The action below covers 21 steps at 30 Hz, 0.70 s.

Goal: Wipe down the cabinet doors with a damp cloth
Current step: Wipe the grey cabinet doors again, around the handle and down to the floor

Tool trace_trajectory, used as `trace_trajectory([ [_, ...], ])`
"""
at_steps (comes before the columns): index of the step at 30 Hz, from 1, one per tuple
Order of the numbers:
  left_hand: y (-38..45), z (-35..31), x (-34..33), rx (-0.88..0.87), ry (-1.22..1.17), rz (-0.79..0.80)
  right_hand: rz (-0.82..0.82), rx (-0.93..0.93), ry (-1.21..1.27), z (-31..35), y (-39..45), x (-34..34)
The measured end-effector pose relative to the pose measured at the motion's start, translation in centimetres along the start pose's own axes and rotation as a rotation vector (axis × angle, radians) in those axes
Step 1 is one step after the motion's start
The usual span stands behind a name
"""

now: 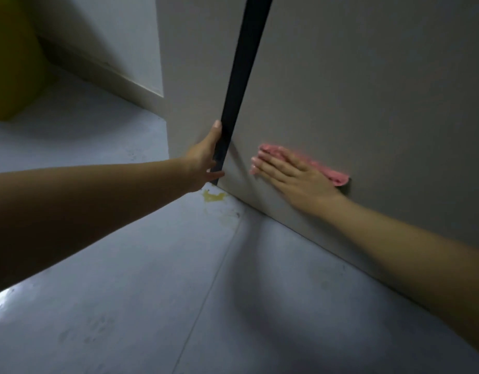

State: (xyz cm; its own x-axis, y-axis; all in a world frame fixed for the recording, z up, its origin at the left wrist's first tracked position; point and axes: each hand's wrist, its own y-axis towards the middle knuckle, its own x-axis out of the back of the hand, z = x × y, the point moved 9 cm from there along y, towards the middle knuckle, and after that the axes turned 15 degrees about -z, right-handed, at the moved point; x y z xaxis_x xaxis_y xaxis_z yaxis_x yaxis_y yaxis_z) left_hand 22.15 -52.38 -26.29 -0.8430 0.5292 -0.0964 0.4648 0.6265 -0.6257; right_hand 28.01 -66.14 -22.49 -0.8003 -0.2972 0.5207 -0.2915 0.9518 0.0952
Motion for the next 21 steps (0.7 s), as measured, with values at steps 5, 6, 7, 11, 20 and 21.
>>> trace_trajectory([
  [5,-0.5,-0.4,-0.5,0.025,-0.025,0.013,-0.211,-0.365,-0.029,-6.8,-2.2,4.6],
  [6,-0.4,-0.4,-0.6,0.028,-0.033,-0.001,-0.238,-0.402,-0.045,-7.4,-2.0,5.0],
  [7,-0.4,-0.2,-0.7,0.030,-0.041,-0.017,-0.257,-0.413,-0.049,-7.6,-1.7,5.1],
  [11,-0.4,0.1,-1.0,0.011,-0.063,-0.043,-0.236,-0.278,-0.009,-3.8,0.1,2.1],
  [20,-1.0,0.5,-1.3,0.043,-0.046,-0.041,-0.009,-0.071,0.103,1.0,2.4,-0.4],
  [21,-1.2,0.5,-1.4,0.048,-0.042,-0.056,-0.058,-0.167,0.148,-0.4,1.4,0.3],
])
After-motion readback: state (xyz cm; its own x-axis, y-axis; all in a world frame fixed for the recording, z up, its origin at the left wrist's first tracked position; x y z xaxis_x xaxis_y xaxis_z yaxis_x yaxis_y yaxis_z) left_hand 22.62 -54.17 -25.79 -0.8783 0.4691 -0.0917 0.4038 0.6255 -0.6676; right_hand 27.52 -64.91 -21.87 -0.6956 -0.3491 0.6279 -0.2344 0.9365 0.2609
